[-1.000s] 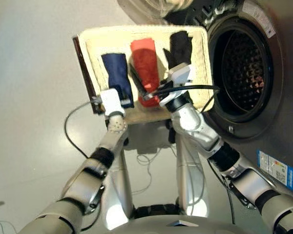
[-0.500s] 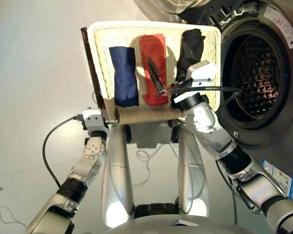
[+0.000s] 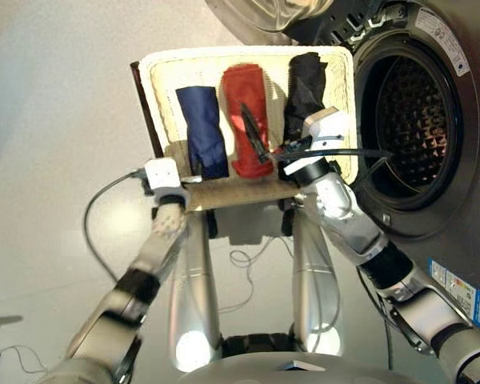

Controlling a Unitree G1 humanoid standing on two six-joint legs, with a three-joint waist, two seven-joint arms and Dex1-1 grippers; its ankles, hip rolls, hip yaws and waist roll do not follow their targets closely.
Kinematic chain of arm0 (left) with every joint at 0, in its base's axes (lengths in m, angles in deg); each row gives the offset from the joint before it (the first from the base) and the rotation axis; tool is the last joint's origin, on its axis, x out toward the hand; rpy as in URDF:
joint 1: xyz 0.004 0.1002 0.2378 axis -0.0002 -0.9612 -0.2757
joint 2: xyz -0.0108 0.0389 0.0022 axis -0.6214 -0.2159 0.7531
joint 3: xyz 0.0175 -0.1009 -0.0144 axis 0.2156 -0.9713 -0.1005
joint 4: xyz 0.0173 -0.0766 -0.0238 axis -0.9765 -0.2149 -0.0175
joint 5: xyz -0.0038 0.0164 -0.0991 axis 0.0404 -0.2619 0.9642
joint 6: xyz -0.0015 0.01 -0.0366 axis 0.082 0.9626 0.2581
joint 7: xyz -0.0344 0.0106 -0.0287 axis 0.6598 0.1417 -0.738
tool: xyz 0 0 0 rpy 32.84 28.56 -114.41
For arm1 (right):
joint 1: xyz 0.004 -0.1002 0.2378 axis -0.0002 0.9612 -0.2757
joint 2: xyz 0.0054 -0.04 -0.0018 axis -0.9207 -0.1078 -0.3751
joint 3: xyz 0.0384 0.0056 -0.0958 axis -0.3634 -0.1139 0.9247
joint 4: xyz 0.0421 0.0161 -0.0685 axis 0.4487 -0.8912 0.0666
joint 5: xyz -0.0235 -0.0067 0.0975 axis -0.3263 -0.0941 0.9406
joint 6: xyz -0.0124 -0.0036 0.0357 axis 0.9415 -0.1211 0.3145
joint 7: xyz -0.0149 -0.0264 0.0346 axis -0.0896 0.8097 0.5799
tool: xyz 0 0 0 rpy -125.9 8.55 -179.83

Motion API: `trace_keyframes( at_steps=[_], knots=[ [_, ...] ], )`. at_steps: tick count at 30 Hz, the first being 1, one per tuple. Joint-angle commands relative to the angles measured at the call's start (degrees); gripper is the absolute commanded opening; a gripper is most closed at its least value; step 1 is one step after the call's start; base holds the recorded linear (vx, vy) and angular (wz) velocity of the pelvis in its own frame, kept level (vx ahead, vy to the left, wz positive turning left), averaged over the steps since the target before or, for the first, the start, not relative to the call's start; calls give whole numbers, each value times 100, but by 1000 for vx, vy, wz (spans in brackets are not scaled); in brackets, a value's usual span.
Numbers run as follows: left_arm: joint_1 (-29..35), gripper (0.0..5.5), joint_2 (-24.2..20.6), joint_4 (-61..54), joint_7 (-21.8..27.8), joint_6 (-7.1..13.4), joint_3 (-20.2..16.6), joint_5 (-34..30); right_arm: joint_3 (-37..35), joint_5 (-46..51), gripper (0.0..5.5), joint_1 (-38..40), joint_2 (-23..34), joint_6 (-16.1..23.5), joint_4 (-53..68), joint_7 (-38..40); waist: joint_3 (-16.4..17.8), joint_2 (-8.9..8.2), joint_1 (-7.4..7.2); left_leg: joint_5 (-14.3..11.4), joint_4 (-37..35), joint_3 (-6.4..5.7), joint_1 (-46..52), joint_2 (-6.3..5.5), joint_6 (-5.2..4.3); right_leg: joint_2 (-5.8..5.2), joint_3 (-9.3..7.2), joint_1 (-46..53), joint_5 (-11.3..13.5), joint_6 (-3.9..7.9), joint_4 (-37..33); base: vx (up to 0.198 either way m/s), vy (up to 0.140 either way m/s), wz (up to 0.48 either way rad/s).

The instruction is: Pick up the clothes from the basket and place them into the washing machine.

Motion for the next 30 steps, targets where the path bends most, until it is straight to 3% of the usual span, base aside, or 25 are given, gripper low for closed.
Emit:
trace_keyframes(
  at_steps=[1, 10, 16, 23, 30],
  knots=[
    [-59, 550, 74, -714, -96, 419, 3, -474, -192, -121, 550, -72, 142, 434, 1046, -46, -64, 333, -55, -105, -99, -19, 100, -46, -32, 14, -71, -94, -9, 20, 1, 0, 0, 0],
    [-895, 550, -216, -2185, -371, 588, -215, -1014, -340, -206, 550, -22, 255, 524, 1499, 113, -64, 346, 23, -126, -118, -42, 80, -38, -22, 25, -83, -69, -27, 13, -49, 0, 0, 0],
    [-742, 550, -329, -2587, -341, 686, -167, -992, -364, -105, 550, -1, 263, 582, 1623, 170, -64, 358, 14, -123, -124, -52, 88, -38, -12, 12, -86, -73, -34, 23, -38, 0, 0, 0],
    [359, 550, -113, -1890, 69, 638, 711, -552, -189, 147, 550, -188, 129, 571, 1753, 86, -64, 258, -100, -104, -158, -2, 138, -24, -26, 16, -68, -64, -11, 33, -46, 0, 0, 0],
    [1558, 550, 661, -476, 222, 456, 1541, -321, 141, 216, 550, -479, -151, 459, 1432, 112, -64, 112, -233, -72, -145, 1, 98, -26, -35, 36, -38, -90, 22, 38, -58, 0, 0, 0]
  ],
)
